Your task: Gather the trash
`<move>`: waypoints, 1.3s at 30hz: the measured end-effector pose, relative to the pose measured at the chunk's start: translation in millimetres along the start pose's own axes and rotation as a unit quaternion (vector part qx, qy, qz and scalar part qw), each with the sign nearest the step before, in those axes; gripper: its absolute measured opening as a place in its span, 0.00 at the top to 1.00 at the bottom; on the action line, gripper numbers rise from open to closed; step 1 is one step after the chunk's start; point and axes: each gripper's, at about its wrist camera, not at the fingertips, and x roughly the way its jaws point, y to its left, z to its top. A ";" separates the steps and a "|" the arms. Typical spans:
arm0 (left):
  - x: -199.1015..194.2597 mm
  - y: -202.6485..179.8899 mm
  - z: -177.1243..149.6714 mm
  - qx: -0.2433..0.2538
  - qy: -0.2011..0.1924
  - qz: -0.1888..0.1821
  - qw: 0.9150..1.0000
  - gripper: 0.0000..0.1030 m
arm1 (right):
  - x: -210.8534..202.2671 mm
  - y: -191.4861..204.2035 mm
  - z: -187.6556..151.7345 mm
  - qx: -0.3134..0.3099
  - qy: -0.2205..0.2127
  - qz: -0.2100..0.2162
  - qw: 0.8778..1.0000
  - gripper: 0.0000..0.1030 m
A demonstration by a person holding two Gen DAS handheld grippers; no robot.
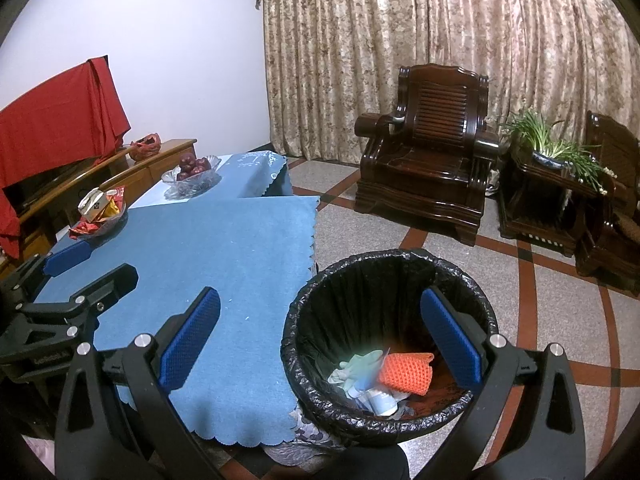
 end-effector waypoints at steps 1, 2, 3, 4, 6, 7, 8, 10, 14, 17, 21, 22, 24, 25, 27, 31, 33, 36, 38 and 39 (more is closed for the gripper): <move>0.0 0.6 0.0 0.000 0.000 0.000 1.000 0.06 | 0.0 0.9 0.5 -0.001 0.000 -0.001 1.000 0.05; 0.2 1.2 0.0 0.000 0.000 0.000 1.000 0.06 | 0.0 -0.1 0.0 0.000 0.000 0.000 1.000 0.05; 0.1 0.5 0.1 0.000 0.000 -0.001 1.000 0.06 | 0.1 0.0 0.0 0.000 0.000 0.000 1.000 0.05; 0.1 0.2 0.1 0.000 0.000 -0.001 1.000 0.06 | 0.2 0.6 0.4 0.000 0.000 0.001 1.000 0.05; 0.2 0.3 0.0 0.001 0.001 -0.001 1.000 0.06 | 0.1 0.3 -0.2 0.000 0.000 0.000 1.000 0.05; 0.0 -0.5 -0.5 0.001 0.001 -0.001 1.000 0.06 | 0.2 1.0 0.3 0.001 0.000 0.000 1.000 0.05; 0.2 -0.7 -0.9 0.000 0.001 -0.001 1.000 0.06 | 0.3 0.5 -0.1 0.000 0.000 0.000 1.000 0.05; 0.3 0.1 -1.1 0.000 0.001 -0.001 1.000 0.06 | 0.1 0.1 -0.2 0.000 0.000 0.000 1.000 0.05; 0.0 -1.2 -0.7 0.000 0.001 0.000 1.000 0.06 | 0.2 0.7 -0.1 0.000 0.000 0.000 1.000 0.05; 0.3 0.4 -0.9 0.000 0.001 0.000 1.000 0.06 | 0.4 1.3 0.2 -0.001 0.000 -0.001 1.000 0.05; 0.1 -0.3 -0.6 0.000 0.001 0.000 1.000 0.06 | 0.7 0.5 -0.4 0.000 0.000 0.001 1.000 0.05; 0.2 0.3 -0.6 0.000 0.001 -0.001 1.000 0.06 | 0.8 0.7 -0.5 0.000 0.000 0.001 1.000 0.05; 0.2 0.7 -0.7 0.001 0.002 -0.001 1.000 0.06 | 0.8 0.9 -0.5 0.000 0.001 0.000 1.000 0.05; 0.1 0.3 -0.5 0.001 0.001 -0.001 1.000 0.06 | 0.8 1.6 -0.2 0.000 0.001 0.000 1.000 0.05; 0.0 -0.4 -0.3 0.001 0.001 0.000 1.000 0.06 | 1.0 1.4 -0.2 0.000 0.001 0.000 1.000 0.05; 0.0 -0.3 -0.2 0.001 0.002 0.000 1.000 0.06 | 2.8 3.4 -0.2 0.000 0.001 0.000 1.000 0.05; -0.1 -0.5 -0.1 0.000 0.002 0.000 1.000 0.06 | 2.8 2.2 -0.6 0.000 0.002 0.000 1.000 0.05; -0.2 0.1 0.0 0.001 0.002 0.000 1.000 0.06 | 2.8 2.3 -0.6 0.000 0.002 0.000 1.000 0.05; 0.0 0.3 0.2 0.000 0.002 0.000 1.000 0.06 | 2.8 2.5 -0.4 0.000 0.002 0.000 1.000 0.05; -0.2 0.5 0.1 0.000 0.002 0.000 1.000 0.06 | 2.9 2.9 -0.2 0.000 0.001 0.000 1.000 0.05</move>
